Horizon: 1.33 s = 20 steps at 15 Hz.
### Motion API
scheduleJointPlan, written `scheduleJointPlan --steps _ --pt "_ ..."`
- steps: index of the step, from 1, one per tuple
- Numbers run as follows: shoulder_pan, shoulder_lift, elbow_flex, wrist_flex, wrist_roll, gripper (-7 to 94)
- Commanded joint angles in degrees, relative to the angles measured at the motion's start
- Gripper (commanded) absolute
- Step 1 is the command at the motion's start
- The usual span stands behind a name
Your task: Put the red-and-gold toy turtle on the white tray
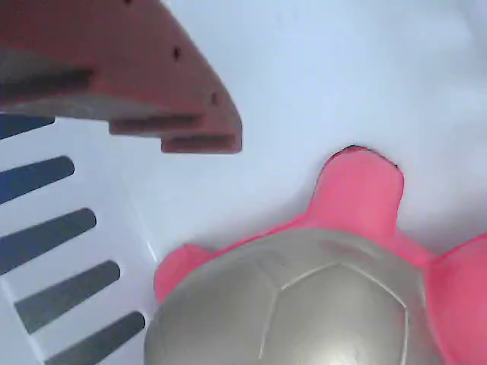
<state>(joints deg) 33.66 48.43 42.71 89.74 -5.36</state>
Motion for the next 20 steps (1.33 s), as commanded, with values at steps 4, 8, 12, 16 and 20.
scheduleJointPlan --steps 4,8,12,16,20 --pt "0.1 15.6 0.3 -1.4 1.2 54" --pt "-6.8 34.2 8.4 -2.9 6.6 0" --pt "-21.7 55.2 38.8 -22.1 13.2 0" --pt "-34.6 77.2 68.9 -33.6 13.4 0" --pt "-37.1 101.9 97.9 -33.8 9.7 0"
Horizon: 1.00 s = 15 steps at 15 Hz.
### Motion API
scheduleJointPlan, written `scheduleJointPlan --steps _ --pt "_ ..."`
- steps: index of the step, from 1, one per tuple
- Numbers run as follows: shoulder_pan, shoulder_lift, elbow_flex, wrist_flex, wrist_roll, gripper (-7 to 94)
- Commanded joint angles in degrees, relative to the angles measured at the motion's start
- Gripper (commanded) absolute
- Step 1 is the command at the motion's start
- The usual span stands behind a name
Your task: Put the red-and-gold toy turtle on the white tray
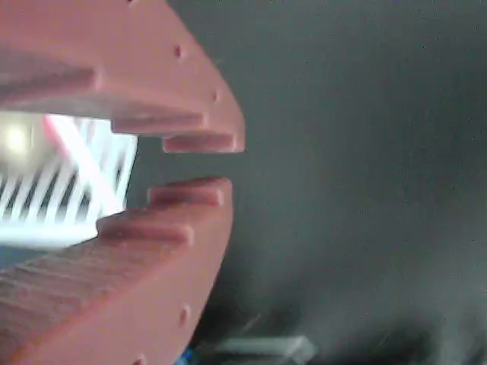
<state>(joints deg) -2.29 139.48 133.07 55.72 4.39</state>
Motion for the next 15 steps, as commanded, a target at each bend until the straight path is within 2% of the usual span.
scheduleJointPlan --steps 1,5,8,15 --pt "-2.3 15.8 14.1 0.4 -0.8 0" --pt "-4.1 33.6 28.7 7.1 -1.7 0" --pt "-5.4 45.2 33.8 16.1 -0.9 0" --pt "-4.0 46.8 34.2 16.4 -1.2 0"
